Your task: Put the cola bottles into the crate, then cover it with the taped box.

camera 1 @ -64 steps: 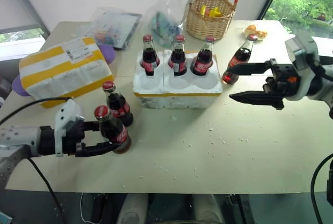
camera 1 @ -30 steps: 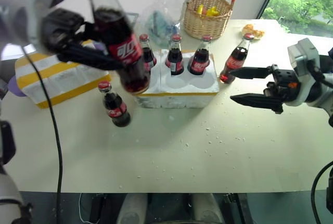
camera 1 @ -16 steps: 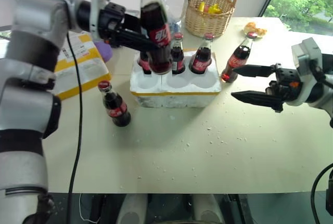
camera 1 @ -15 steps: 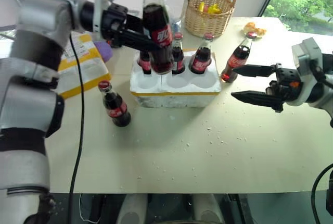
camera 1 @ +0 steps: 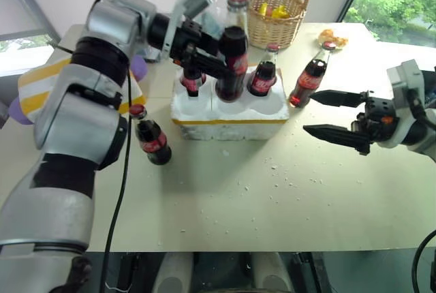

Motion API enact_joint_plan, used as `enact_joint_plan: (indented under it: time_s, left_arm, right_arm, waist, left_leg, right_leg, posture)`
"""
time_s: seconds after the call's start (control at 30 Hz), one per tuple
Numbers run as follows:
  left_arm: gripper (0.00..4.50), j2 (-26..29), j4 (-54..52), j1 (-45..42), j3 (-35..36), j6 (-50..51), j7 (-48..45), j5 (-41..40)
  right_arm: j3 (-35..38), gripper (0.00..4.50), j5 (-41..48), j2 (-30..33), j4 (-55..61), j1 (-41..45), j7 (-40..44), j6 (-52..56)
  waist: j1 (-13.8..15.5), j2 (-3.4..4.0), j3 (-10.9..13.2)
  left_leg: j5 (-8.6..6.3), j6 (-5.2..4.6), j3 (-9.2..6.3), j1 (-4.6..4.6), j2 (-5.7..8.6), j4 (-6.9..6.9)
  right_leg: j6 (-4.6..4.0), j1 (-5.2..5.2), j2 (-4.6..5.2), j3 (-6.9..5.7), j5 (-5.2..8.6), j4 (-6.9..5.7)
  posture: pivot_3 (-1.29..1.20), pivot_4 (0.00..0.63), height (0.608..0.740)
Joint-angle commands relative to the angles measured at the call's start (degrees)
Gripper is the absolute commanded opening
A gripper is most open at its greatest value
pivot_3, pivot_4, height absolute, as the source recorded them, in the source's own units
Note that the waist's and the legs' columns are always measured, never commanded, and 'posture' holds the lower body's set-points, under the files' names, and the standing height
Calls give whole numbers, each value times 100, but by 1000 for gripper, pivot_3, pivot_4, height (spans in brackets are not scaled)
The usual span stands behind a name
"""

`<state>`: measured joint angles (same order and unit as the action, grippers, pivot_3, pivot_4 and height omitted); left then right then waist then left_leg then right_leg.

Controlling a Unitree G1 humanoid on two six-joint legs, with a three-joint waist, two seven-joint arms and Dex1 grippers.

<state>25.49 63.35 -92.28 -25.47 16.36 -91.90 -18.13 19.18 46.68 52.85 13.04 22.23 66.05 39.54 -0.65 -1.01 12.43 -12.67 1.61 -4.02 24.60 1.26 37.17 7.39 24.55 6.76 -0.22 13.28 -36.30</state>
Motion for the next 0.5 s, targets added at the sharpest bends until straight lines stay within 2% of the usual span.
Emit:
enact_joint_plan:
  time_s: [0.03,0.3,0.5]
  left_arm:
    - [2831,-115,121,-352,336,-358,338,468]
    - [2831,-559,281,-509,627,-24,1034,1126]
    - [2831,-730,216,-642,979,598,939,1171]
  right_arm:
    - [219,4500,137,-21,184,18,-86,-112]
    - [150,4500,132,-98,164,1,-195,-231]
    - [97,4500,85,-141,154,-4,-234,-285]
  waist:
    - [1,0,0]
    - [-3,-3,3]
    - [-10,-4,3]
  left_leg:
    - [0,0,0,0,0,1]
    - [0,0,0,0,1,0]
    - [0,0,0,0,2,1]
  right_leg:
    - [0,0,0,0,-1,0]
    - [1,-1,0,0,-1,0]
    - [4,-1,0,0,-3,0]
  posture:
    - [0,150,737]
    - [0,150,737]
    - [0,150,737]
